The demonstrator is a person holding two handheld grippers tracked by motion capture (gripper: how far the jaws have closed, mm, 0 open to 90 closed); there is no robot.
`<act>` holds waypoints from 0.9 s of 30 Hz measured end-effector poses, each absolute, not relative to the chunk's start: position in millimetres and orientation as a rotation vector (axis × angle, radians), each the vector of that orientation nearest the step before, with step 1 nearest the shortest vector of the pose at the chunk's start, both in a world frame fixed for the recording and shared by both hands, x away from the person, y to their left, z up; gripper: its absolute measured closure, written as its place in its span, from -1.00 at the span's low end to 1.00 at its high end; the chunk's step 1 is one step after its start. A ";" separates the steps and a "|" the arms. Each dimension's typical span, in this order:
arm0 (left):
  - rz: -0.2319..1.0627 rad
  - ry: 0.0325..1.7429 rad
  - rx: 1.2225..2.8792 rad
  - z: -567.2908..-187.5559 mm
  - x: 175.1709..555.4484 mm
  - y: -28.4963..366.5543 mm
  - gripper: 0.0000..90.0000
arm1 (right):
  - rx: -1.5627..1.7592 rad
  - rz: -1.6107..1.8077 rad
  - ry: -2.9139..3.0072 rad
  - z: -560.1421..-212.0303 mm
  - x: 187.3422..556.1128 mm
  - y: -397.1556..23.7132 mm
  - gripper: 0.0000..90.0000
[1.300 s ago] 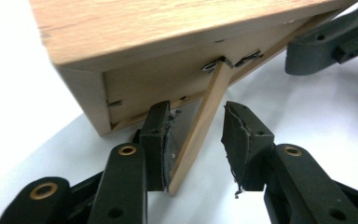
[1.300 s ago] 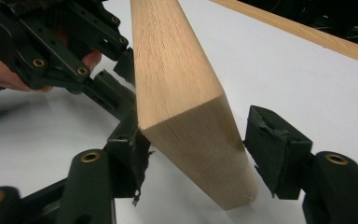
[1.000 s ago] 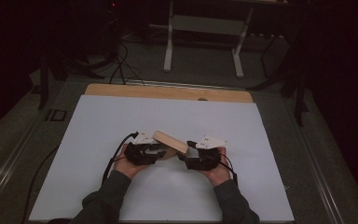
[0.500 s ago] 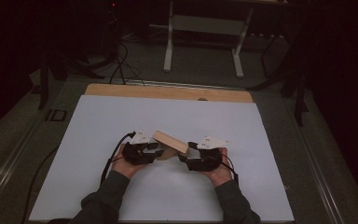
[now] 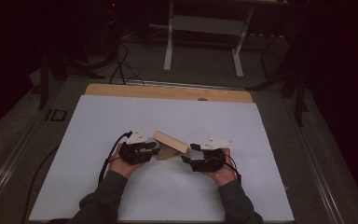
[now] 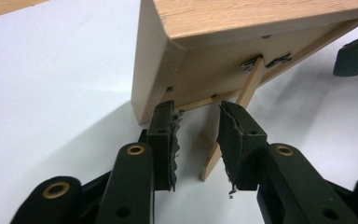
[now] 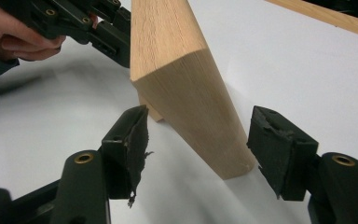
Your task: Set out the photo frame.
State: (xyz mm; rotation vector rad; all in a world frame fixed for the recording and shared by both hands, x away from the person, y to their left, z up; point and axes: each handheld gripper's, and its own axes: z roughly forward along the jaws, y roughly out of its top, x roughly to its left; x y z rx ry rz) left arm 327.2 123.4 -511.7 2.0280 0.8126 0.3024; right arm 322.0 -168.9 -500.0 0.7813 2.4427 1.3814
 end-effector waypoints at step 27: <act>0.335 0.824 2.034 -513.3 328.9 118.5 0.87 | 0.698 1.321 2.536 -500.3 321.4 -184.0 0.57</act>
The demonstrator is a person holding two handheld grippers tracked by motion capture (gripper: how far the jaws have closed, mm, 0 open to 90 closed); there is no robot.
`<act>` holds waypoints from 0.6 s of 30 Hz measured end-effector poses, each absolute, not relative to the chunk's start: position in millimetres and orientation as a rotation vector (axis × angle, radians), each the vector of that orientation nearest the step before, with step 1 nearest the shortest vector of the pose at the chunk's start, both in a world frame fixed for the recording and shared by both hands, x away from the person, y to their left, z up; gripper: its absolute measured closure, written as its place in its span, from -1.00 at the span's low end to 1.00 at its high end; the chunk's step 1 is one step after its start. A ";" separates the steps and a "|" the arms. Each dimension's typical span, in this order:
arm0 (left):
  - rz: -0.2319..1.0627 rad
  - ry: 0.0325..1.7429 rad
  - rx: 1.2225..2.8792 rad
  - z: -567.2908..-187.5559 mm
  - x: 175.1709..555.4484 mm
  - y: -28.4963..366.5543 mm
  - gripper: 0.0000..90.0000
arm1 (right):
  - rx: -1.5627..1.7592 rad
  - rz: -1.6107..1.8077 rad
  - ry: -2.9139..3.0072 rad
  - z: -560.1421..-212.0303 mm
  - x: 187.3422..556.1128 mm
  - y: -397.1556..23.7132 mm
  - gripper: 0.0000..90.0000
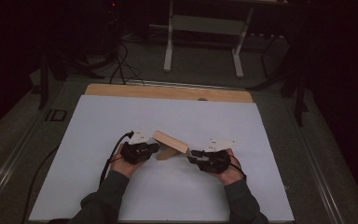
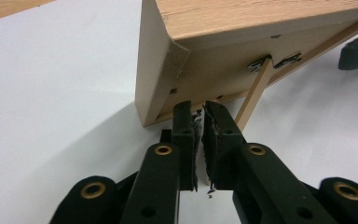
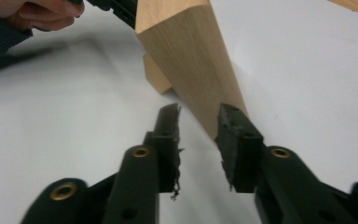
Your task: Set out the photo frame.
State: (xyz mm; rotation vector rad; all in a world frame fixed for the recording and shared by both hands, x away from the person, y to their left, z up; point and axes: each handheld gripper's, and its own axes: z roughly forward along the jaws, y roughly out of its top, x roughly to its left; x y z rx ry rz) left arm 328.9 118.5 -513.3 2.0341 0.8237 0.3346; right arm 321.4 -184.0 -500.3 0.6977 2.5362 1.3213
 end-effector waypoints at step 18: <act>0.358 0.821 2.031 -511.6 331.5 111.2 0.99 | 0.837 1.279 2.360 -495.4 331.3 -179.1 1.00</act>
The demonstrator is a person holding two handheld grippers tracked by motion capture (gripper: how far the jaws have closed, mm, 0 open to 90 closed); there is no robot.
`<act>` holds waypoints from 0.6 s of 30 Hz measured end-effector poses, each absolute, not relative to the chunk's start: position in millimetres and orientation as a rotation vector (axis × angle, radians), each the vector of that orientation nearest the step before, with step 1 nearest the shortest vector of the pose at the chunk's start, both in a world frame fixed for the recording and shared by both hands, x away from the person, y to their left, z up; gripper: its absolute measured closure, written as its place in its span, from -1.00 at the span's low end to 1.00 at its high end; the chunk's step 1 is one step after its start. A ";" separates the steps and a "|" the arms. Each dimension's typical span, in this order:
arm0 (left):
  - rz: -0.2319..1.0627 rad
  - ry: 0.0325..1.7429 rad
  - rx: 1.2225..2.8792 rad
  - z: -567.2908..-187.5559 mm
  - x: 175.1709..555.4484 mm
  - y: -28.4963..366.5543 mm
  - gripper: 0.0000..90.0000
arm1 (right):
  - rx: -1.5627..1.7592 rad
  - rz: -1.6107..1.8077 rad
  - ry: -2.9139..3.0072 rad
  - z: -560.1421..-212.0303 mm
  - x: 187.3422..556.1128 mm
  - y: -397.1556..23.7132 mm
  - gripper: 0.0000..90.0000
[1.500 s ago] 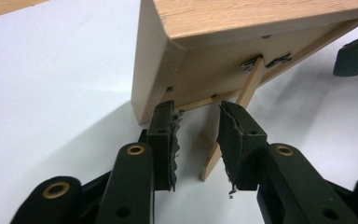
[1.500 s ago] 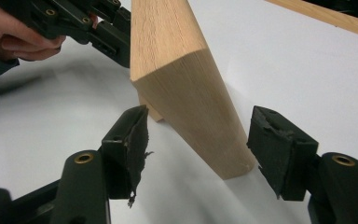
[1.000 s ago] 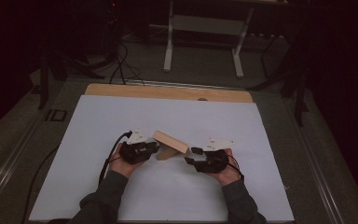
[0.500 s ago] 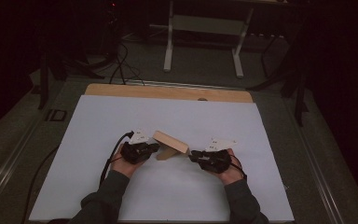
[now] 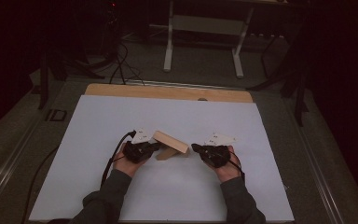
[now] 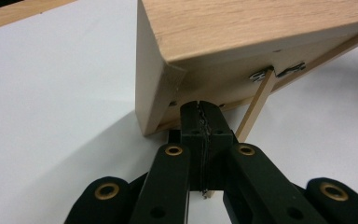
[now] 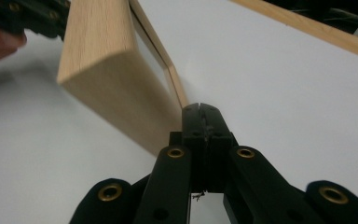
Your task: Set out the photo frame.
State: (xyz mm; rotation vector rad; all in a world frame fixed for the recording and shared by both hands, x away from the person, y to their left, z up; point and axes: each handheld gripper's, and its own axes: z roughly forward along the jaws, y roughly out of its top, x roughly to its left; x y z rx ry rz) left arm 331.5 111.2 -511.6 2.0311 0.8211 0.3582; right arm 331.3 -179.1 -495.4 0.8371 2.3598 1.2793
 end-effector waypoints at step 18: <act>0.359 0.810 2.040 -511.0 334.0 102.8 0.99 | 0.850 1.315 2.319 -493.3 335.7 -165.3 1.00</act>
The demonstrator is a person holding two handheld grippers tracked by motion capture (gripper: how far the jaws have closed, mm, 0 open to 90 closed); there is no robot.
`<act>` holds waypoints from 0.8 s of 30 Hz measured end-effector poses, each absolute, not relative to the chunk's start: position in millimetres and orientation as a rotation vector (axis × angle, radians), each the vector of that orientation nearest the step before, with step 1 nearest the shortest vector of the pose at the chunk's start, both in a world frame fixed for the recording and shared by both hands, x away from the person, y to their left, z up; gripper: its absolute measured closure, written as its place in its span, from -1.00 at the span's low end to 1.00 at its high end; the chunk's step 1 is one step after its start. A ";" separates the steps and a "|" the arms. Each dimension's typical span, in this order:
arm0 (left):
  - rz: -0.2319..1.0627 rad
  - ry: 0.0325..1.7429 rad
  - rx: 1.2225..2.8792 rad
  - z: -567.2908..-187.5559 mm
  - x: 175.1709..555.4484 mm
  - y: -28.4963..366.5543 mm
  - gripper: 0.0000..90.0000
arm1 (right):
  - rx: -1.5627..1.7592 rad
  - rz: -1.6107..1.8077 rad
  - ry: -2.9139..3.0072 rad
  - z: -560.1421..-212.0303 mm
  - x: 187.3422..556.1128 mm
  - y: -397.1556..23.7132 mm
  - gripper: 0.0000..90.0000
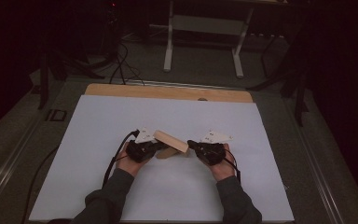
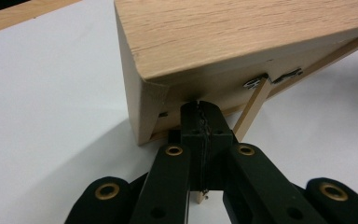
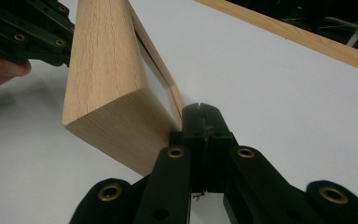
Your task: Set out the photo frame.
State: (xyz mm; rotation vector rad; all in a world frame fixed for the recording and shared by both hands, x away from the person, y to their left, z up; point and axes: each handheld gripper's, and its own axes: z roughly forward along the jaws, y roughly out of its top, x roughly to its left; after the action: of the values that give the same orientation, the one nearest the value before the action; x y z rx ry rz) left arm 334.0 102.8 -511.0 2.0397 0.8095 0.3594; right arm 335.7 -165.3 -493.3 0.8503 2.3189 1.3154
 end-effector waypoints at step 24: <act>0.370 0.778 2.020 -496.8 333.0 93.4 1.00 | 0.823 1.312 2.331 -492.7 333.0 -162.0 1.00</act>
State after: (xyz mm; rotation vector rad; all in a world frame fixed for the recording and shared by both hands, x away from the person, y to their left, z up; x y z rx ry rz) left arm 333.0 93.4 -496.8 2.0203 0.7780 0.3702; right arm 333.0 -162.0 -492.7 0.8229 2.3313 1.3123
